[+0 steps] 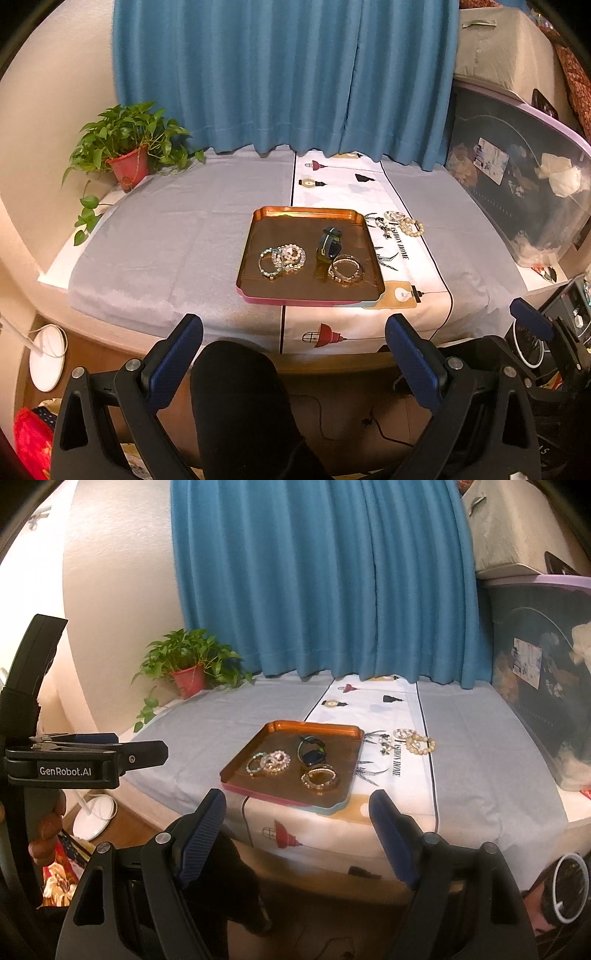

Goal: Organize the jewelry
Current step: 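Lift both grippers away from the tray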

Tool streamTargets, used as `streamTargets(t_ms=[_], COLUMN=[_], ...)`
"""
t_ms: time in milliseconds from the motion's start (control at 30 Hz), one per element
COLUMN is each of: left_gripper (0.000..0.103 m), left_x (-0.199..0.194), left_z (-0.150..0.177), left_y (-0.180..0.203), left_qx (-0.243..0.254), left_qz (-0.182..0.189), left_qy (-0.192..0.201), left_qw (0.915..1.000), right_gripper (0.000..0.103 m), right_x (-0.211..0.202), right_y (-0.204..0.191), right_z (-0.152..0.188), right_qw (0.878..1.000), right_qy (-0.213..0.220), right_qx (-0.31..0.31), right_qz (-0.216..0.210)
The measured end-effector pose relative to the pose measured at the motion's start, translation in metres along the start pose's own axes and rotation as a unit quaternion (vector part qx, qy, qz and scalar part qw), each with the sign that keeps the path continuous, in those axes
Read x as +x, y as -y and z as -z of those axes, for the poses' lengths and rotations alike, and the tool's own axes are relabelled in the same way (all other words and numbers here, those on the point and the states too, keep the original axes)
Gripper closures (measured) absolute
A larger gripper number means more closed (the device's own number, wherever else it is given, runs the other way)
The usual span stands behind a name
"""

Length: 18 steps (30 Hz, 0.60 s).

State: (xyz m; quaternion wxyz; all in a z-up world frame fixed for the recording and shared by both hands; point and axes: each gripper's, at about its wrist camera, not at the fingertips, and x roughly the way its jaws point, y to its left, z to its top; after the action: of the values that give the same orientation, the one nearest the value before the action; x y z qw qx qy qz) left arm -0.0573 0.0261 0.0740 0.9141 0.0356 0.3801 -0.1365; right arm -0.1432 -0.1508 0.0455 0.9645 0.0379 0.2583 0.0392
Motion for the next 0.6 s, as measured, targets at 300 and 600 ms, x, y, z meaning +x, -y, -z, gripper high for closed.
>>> streamTargets(t_ms=[300, 600], left_gripper=[0.005, 0.005], left_x=[0.009, 0.045], left_z=[-0.002, -0.017], left_y=[0.001, -0.001], left_qx=[0.003, -0.007], left_qz=[-0.008, -0.018], left_qy=[-0.009, -0.037], left_qw=[0.9999, 0.9992], right_gripper=[0.023, 0.023], right_x=[0.006, 0.043], right_y=[0.009, 0.059], right_z=[0.003, 0.001], right_qw=[1.000, 0.996], right_qy=[-0.010, -0.030], right_qx=[0.017, 0.084], right_qz=[-0.009, 0.015])
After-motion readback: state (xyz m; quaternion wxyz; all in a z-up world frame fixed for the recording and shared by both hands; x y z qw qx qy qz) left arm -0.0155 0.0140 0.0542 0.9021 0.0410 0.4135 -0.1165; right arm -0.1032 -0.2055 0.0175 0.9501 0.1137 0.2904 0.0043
